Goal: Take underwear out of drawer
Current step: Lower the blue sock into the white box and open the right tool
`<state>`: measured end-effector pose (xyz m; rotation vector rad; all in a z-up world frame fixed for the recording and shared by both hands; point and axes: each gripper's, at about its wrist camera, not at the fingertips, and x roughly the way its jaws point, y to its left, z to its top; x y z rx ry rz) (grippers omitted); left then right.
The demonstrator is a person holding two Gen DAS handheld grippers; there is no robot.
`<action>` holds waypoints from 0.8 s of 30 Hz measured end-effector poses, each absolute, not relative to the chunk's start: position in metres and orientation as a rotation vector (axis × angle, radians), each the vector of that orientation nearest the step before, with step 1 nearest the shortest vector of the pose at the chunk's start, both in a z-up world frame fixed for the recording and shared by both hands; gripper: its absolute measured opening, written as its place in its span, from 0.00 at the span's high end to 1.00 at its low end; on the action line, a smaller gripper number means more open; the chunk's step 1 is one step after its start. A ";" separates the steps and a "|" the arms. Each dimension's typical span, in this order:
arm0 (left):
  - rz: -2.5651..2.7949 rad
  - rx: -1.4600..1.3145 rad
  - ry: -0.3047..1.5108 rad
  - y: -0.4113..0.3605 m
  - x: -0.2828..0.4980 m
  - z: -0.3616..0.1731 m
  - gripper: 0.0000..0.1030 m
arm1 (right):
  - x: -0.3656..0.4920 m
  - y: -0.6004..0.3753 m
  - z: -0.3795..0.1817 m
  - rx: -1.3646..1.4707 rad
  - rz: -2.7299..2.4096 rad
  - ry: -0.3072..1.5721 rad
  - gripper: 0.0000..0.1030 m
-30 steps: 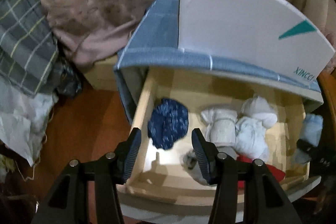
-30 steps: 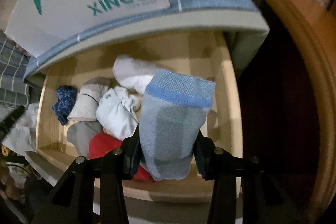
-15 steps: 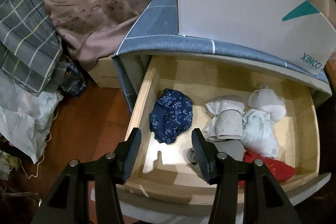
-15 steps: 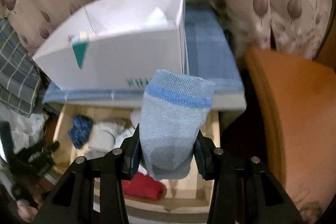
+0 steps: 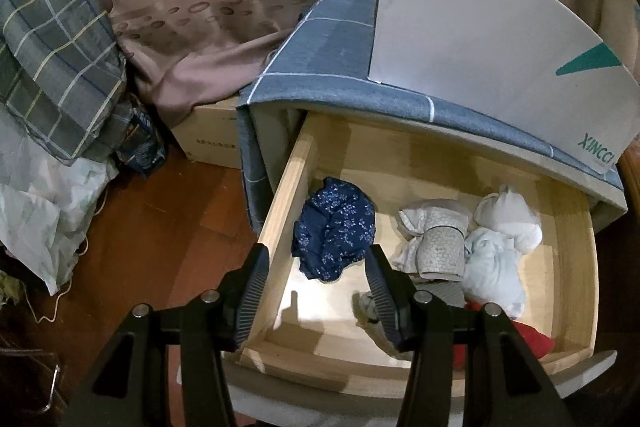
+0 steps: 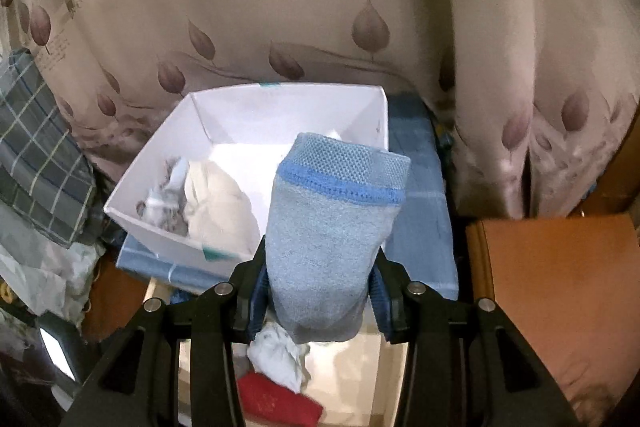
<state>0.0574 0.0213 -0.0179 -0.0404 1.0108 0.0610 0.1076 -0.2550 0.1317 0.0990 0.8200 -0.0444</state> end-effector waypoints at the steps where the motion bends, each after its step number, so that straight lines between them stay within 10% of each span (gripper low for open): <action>1: 0.061 -0.039 1.012 0.021 0.057 -0.018 0.50 | 0.115 -0.253 0.133 0.095 -0.043 0.823 0.61; 24: 0.057 -0.041 1.015 0.023 0.058 -0.016 0.50 | 0.204 -0.237 0.074 0.029 -0.046 1.014 0.55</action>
